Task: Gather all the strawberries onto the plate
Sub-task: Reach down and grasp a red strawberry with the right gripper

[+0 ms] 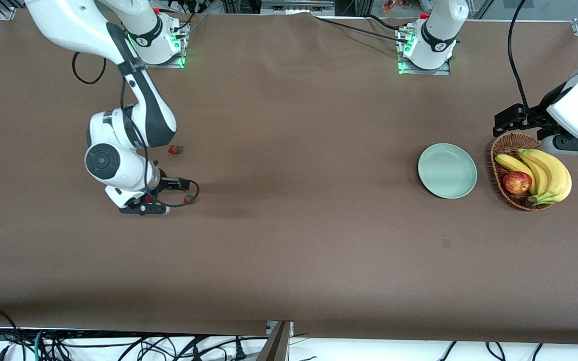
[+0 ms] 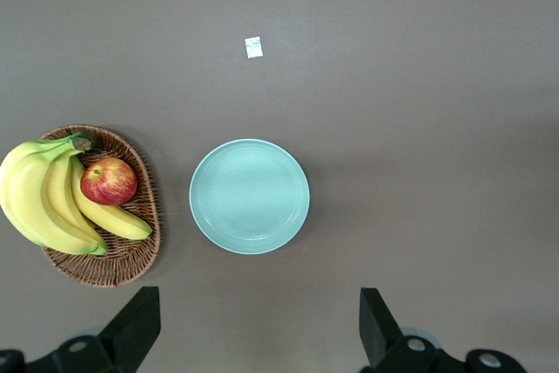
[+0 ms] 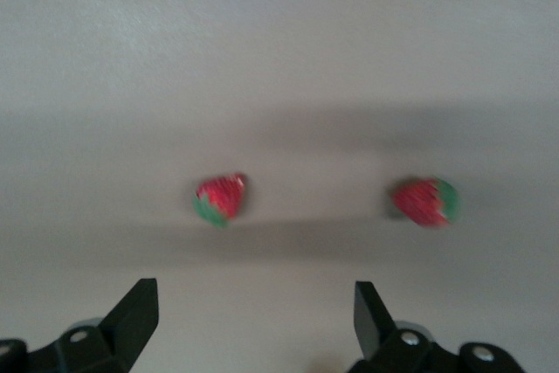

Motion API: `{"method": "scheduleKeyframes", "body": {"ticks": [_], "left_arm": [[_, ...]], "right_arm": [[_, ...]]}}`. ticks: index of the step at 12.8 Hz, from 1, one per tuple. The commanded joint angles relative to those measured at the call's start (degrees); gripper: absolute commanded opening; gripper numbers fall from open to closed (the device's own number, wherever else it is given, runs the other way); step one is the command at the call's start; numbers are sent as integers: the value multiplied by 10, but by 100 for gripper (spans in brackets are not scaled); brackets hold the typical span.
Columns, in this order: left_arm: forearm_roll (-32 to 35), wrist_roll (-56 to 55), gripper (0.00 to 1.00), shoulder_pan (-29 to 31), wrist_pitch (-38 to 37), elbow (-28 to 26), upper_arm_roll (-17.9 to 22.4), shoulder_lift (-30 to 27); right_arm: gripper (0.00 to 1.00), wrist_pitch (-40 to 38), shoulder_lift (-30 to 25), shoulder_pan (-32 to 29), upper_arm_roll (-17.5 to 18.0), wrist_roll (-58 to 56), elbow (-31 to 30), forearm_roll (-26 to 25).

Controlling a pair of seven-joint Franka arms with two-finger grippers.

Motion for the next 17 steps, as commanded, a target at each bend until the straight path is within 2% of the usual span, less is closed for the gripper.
{"method": "scheduleKeyframes", "body": {"ticks": [1, 3, 6, 8, 9, 13, 14, 17], "left_arm": [[-10, -4, 100, -3, 4, 0, 4, -4], [-10, -3, 100, -3, 4, 1, 4, -4], [-9, -3, 100, -3, 4, 1, 4, -4], [-9, -4, 100, -3, 4, 1, 4, -4], [-9, -3, 100, -3, 5, 1, 4, -4], [-9, -3, 100, -3, 5, 1, 4, -4], [-9, -3, 100, -3, 5, 1, 4, -4], [-9, -3, 100, -3, 5, 1, 4, -4]], "right_arm": [[94, 63, 42, 5, 3, 0, 2, 12], [91, 95, 61, 11, 3, 2, 4, 13], [72, 97, 64, 11, 3, 2, 4, 13], [66, 100, 71, 12, 3, 3, 6, 13], [59, 100, 71, 12, 3, 2, 6, 13], [18, 100, 75, 15, 3, 7, 8, 14], [12, 97, 75, 17, 4, 26, 15, 13], [10, 83, 83, 49, 7, 87, 64, 14]]}}
